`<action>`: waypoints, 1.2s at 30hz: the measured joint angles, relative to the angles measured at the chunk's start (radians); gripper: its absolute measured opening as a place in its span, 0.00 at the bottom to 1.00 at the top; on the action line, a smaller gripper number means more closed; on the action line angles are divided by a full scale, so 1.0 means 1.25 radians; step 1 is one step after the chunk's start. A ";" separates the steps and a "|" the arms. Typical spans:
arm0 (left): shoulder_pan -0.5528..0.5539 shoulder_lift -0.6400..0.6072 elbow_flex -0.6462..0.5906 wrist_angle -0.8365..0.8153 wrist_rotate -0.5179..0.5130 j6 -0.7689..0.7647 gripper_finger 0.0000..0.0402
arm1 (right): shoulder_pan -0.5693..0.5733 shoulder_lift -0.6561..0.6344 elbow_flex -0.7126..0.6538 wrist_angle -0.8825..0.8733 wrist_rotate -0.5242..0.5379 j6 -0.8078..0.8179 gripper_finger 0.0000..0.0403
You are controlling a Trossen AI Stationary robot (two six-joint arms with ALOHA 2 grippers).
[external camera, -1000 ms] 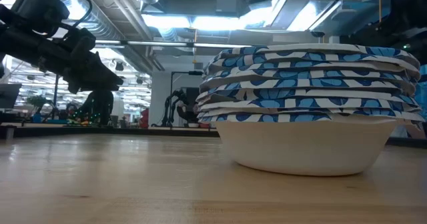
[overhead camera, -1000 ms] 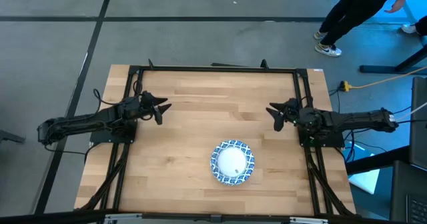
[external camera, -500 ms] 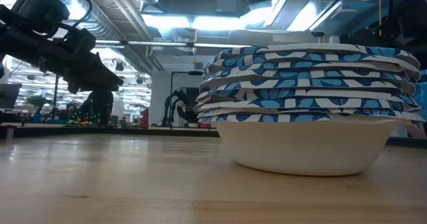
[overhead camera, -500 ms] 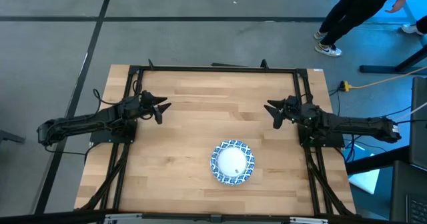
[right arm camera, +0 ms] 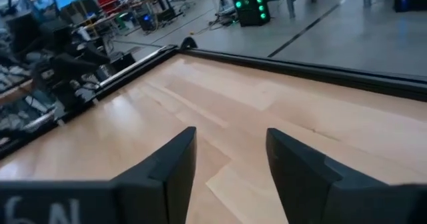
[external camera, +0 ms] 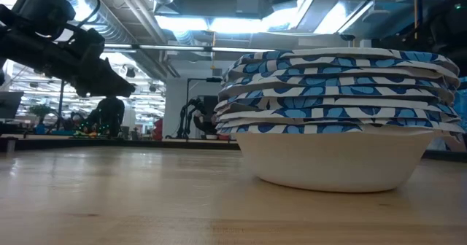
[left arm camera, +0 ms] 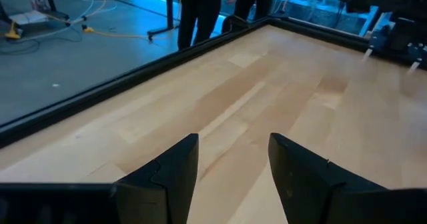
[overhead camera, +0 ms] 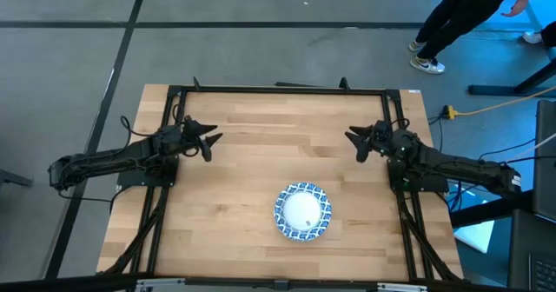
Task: Nest bowls inside each other
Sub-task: Return to Home Position
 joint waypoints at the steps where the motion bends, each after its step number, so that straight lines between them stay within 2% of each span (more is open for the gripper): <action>1: 0.000 0.000 0.000 0.000 -0.005 0.005 0.44 | -0.004 0.000 0.000 0.000 0.001 0.006 0.45; 8: 0.000 0.000 0.000 0.000 -0.077 0.014 0.44 | -0.019 0.000 0.000 0.000 0.037 -0.003 0.45; 36: 0.000 0.000 0.000 0.000 -0.080 0.014 0.44 | -0.018 0.000 0.001 -0.022 0.045 0.018 0.45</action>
